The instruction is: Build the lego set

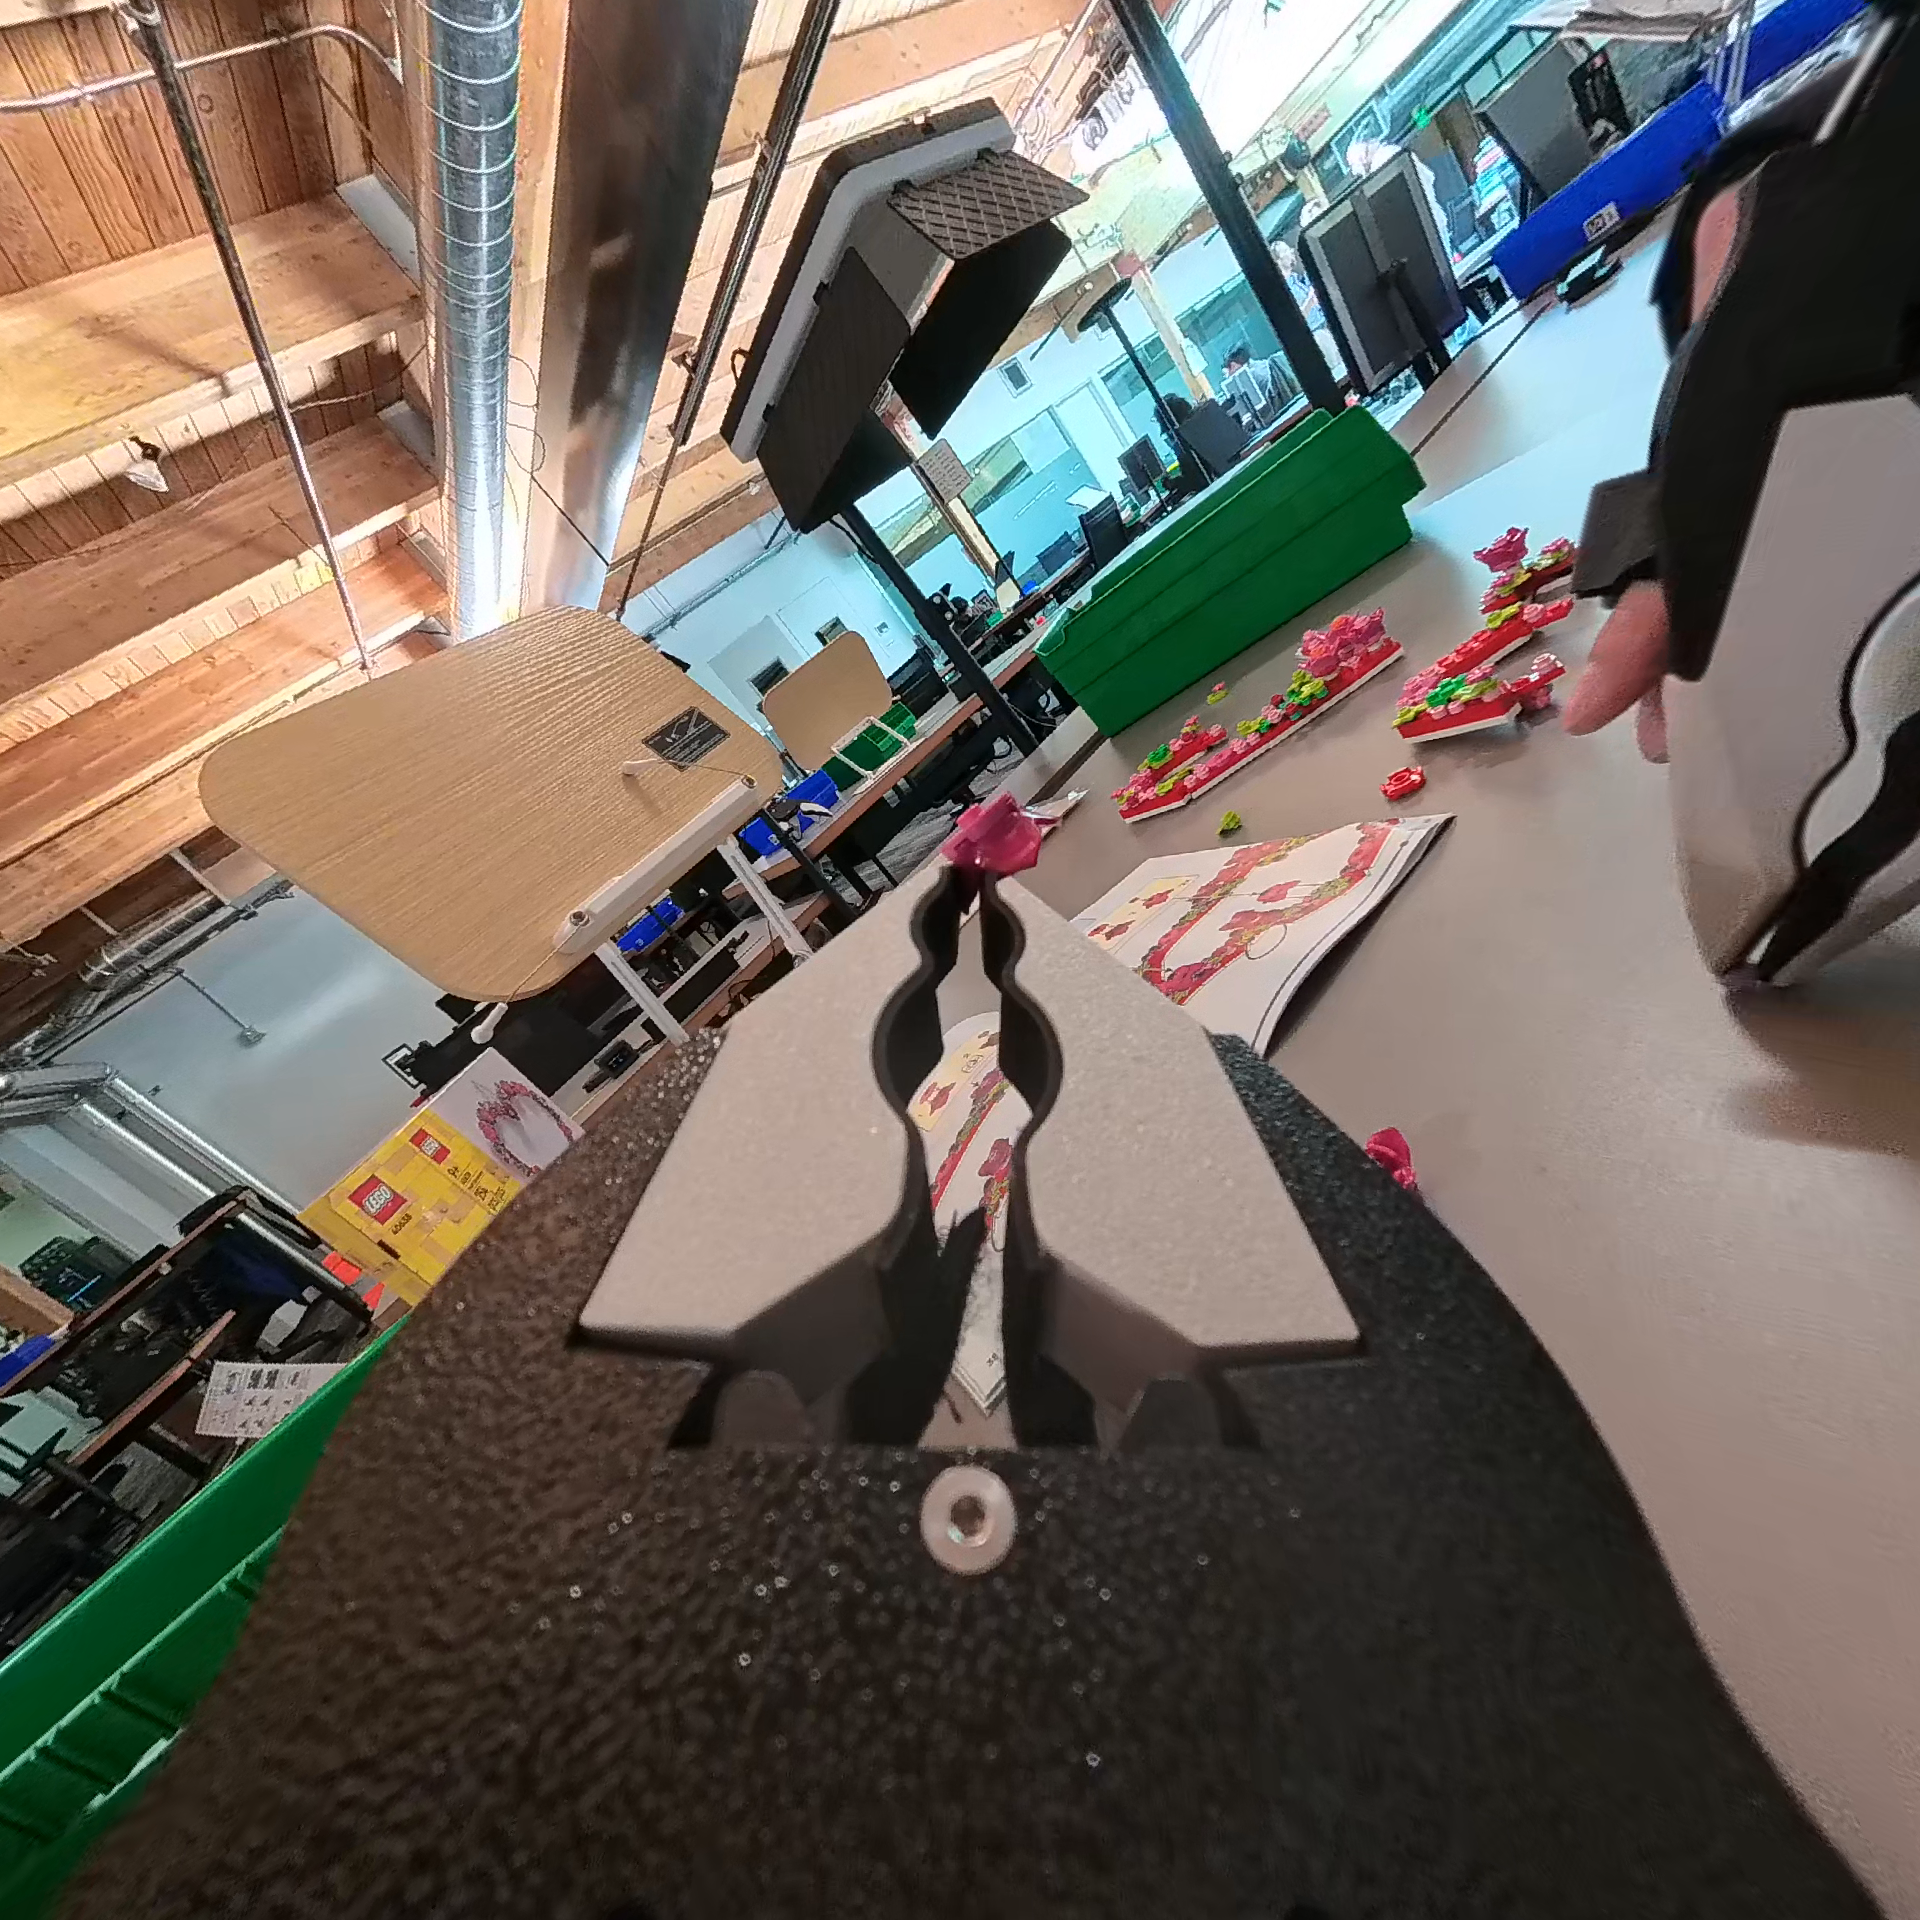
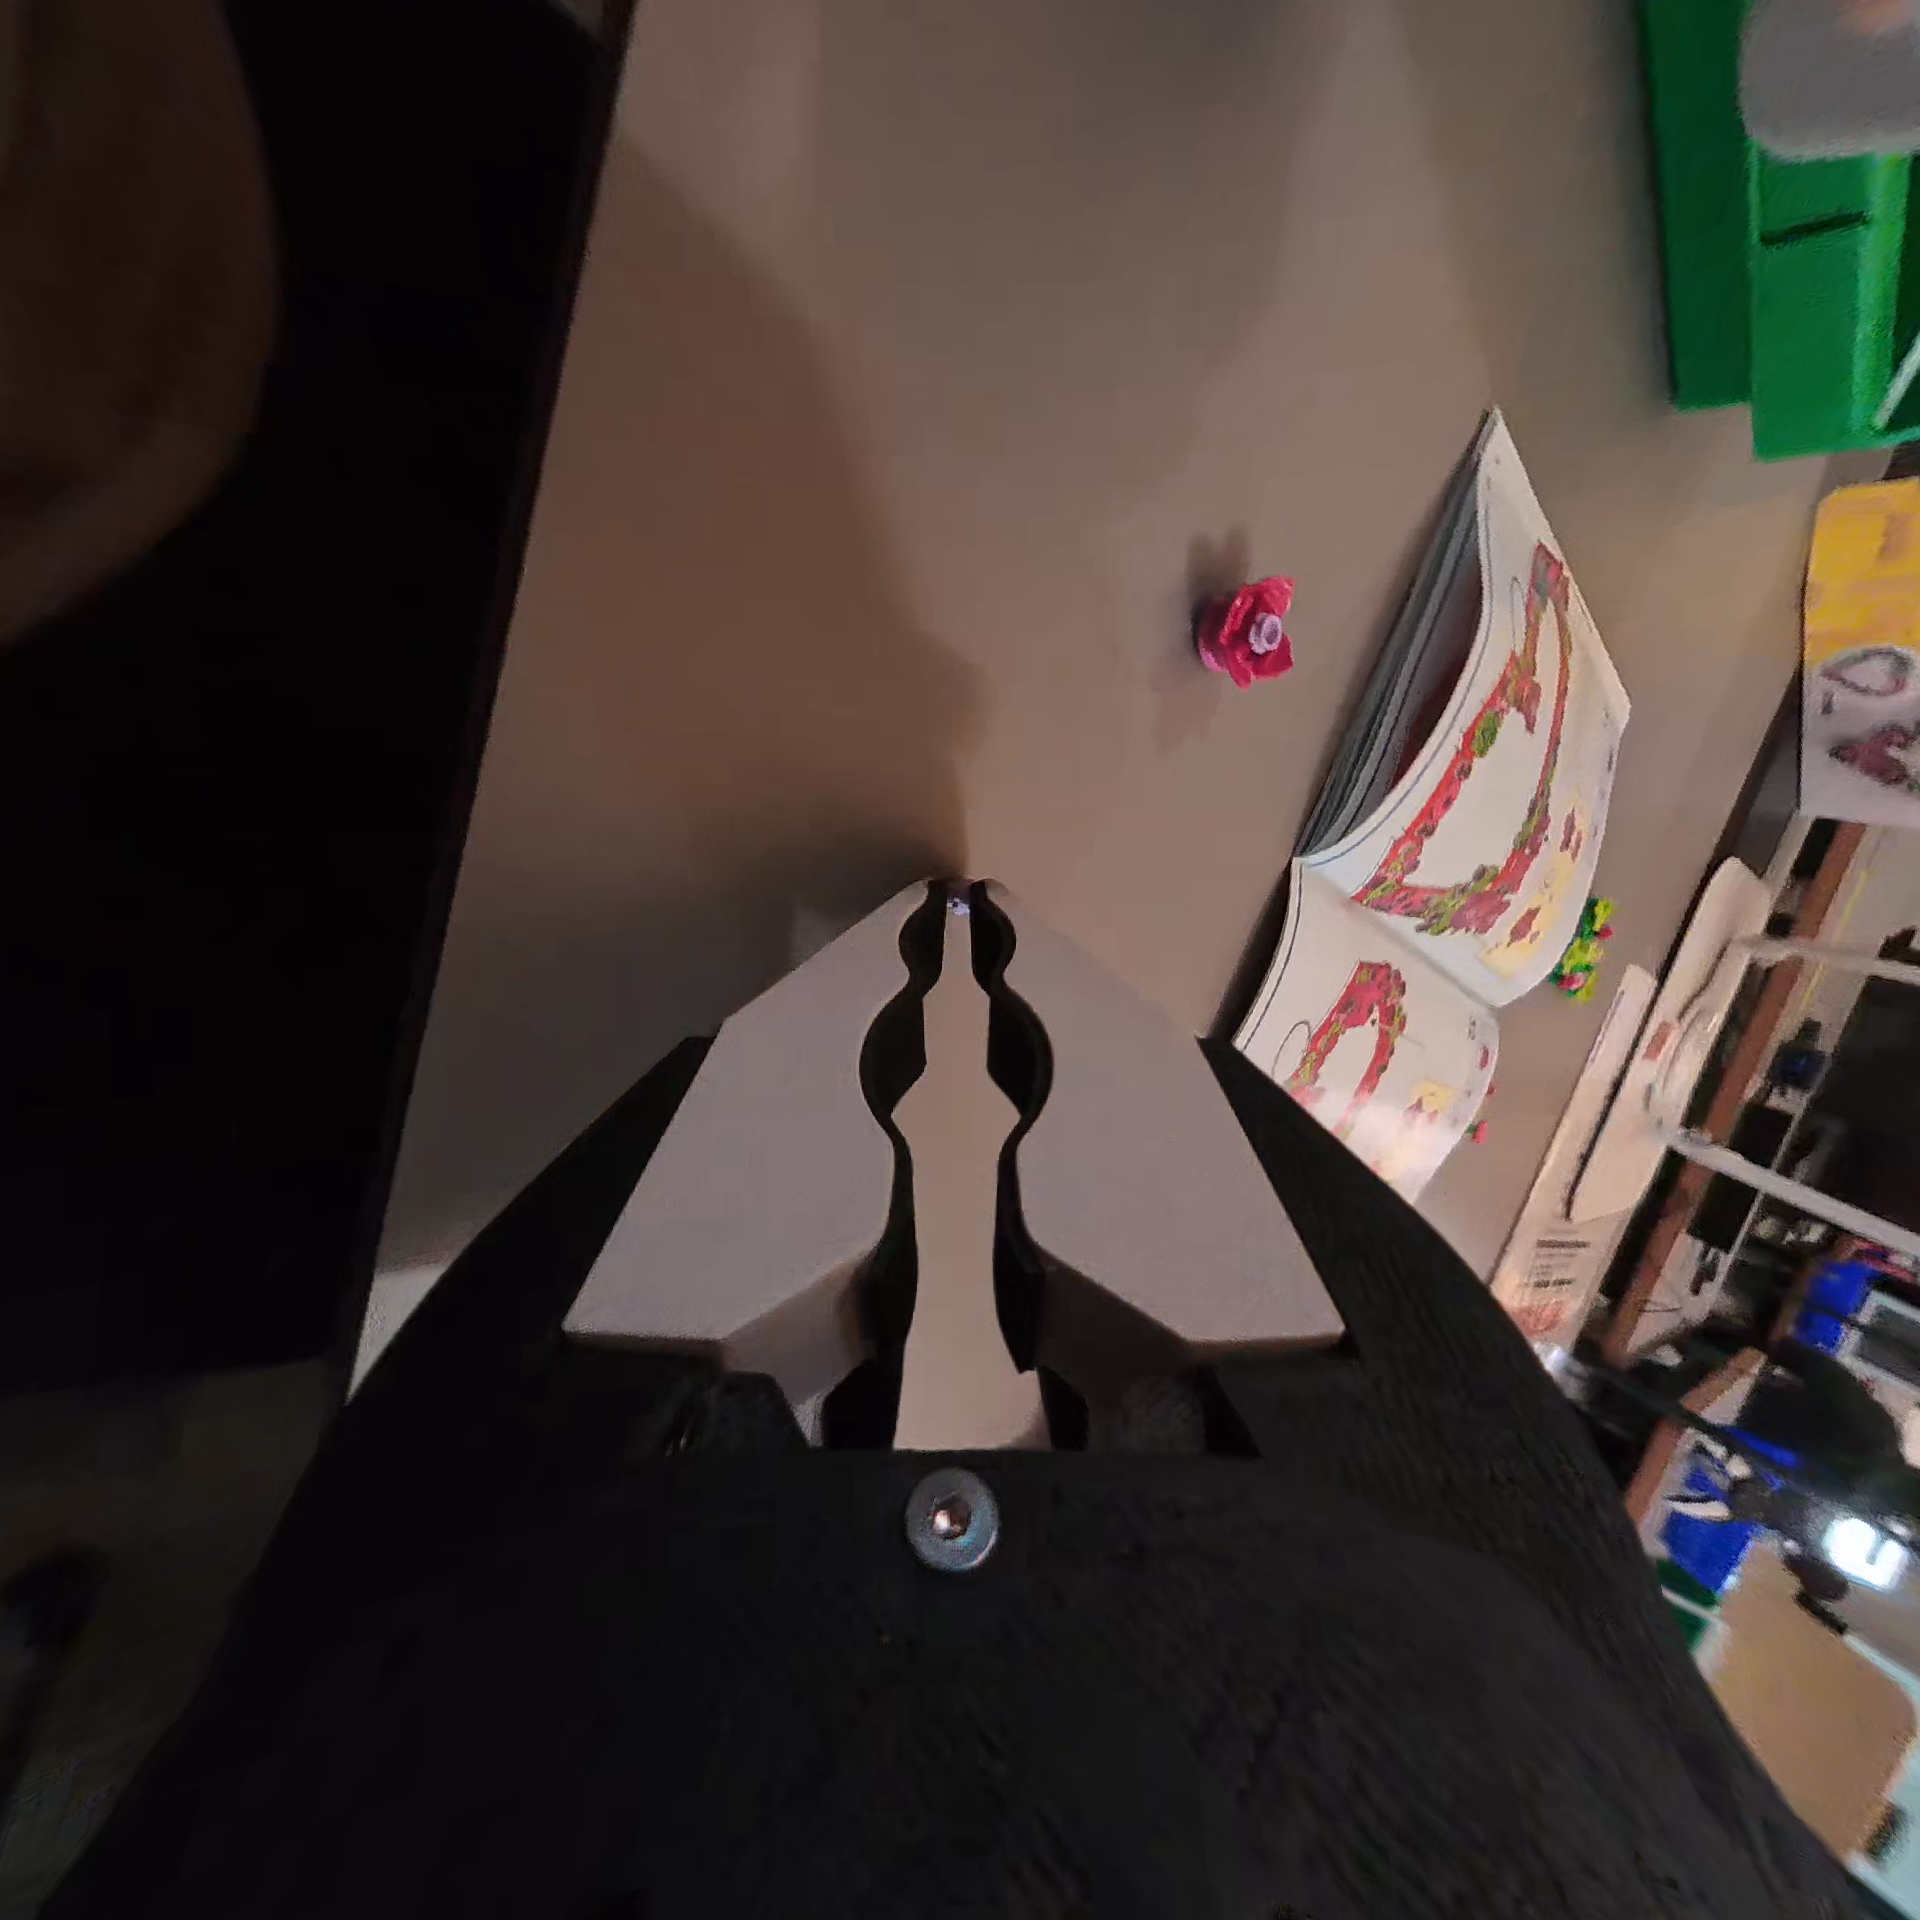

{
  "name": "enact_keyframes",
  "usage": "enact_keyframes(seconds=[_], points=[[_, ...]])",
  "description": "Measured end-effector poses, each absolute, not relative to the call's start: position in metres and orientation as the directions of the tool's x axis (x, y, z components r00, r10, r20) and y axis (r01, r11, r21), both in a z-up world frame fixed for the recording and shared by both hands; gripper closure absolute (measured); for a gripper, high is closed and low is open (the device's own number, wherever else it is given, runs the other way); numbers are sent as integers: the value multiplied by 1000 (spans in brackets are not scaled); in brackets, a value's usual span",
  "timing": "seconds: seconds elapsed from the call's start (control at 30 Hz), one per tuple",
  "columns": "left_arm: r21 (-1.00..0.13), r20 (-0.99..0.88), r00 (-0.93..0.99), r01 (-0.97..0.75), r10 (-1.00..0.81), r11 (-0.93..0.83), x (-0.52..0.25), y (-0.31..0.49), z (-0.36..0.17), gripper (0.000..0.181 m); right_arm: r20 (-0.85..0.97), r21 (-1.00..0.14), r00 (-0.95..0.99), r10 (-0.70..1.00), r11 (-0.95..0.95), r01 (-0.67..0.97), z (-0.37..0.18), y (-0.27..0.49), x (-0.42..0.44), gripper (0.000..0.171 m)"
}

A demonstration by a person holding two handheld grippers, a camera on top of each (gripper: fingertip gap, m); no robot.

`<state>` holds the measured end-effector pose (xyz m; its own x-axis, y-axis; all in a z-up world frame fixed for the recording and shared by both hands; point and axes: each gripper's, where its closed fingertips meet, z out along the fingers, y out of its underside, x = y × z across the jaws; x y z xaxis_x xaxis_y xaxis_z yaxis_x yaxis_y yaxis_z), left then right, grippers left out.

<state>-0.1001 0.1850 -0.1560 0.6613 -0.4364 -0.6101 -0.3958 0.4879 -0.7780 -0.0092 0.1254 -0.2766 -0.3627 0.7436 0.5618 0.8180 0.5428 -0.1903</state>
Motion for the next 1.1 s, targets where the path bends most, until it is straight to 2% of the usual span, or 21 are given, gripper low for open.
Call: enact_keyframes(seconds=[0.1, 0.37, 0.57, 0.73, 0.9, 1.1], points=[[-777, -611, 660, -396, -436, 489, -100, 185, -156, 180, 531, -167, -406, 744, 561, 811, -277, 123, -10, 166], [-780, -607, 668, -395, -431, 485, -101, 186, -155, 180, 316, -279, -342, 885, 431, 858, -275, 109, -11, 147], [-777, -611, 663, -398, -432, 489, -100, 185, -155, 180, 278, -319, -268, 922, 352, 880, -273, 114, -11, 137], [-776, -612, 662, -397, -432, 490, -100, 185, -155, 180, 109, -456, -76, 991, 118, 882, -267, 110, -11, 142], [-776, -611, 664, -394, -431, 493, -100, 185, -154, 180, -43, -599, 95, 995, -102, 794, -267, 101, -7, 153], [-774, -614, 659, -395, -434, 495, -98, 184, -155, 180, 50, -672, 159, 986, -84, 736, -274, 105, -6, 161]])
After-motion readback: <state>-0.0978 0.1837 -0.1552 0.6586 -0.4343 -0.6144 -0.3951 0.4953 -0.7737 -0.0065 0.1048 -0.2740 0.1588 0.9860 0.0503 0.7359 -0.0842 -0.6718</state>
